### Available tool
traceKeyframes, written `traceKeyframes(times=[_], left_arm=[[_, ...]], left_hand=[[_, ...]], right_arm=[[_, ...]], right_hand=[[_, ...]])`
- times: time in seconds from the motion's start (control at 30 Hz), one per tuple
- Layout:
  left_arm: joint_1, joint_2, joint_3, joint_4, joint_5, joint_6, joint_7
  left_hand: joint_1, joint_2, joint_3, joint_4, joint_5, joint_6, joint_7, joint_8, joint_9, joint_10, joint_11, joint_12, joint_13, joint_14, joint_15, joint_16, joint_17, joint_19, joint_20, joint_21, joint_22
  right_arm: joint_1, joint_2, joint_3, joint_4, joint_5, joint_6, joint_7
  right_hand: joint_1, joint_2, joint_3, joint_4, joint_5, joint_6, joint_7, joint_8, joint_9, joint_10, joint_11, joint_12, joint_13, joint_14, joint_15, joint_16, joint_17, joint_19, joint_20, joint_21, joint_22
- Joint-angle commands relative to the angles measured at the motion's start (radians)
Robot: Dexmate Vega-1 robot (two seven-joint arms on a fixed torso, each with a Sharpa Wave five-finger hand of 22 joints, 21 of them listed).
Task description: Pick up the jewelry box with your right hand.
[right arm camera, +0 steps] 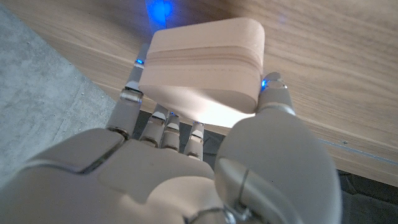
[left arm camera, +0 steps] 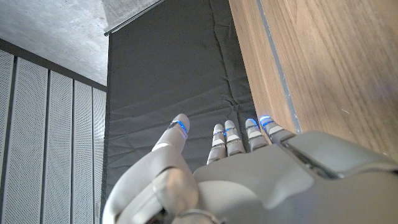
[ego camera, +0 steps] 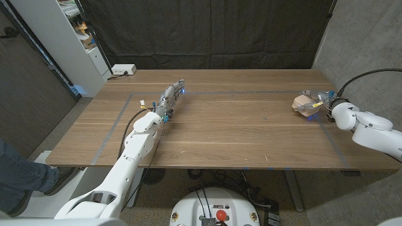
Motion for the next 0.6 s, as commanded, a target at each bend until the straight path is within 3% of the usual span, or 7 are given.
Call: traceKeyframes(times=[0.03, 0.6], left_arm=[[-0.011, -0.001, -0.006, 0.019, -0.005, -0.012, -0.019], [-0.019, -0.004, -0.014, 0.032, -0.011, -0.018, -0.041]], left_hand=[[0.001, 0.001, 0.005, -0.001, 0.007, 0.007, 0.001, -0.003, 0.003, 0.009, 0.002, 0.0, 0.003, 0.005, 0.004, -0.001, 0.002, 0.007, 0.007, -0.007, 0.003], [0.003, 0.002, 0.008, -0.002, 0.008, 0.008, 0.001, -0.003, 0.003, 0.009, 0.002, 0.0, 0.003, 0.005, 0.005, -0.002, 0.001, 0.008, 0.006, -0.01, 0.003]], right_arm=[[-0.027, -0.035, 0.035, -0.066, 0.007, -0.029, -0.007], [-0.065, -0.077, 0.084, -0.139, 0.021, -0.066, -0.017]], right_hand=[[0.131, 0.139, -0.003, 0.001, -0.005, 0.004, 0.003, 0.007, 0.004, 0.04, -0.031, 0.003, 0.005, 0.001, -0.038, 0.006, 0.006, 0.087, -0.079, -0.008, 0.002], [0.13, 0.144, -0.01, 0.006, -0.015, 0.002, 0.008, 0.005, 0.008, 0.04, -0.026, 0.002, 0.009, -0.006, -0.033, 0.009, 0.012, 0.085, -0.076, -0.014, 0.002]])
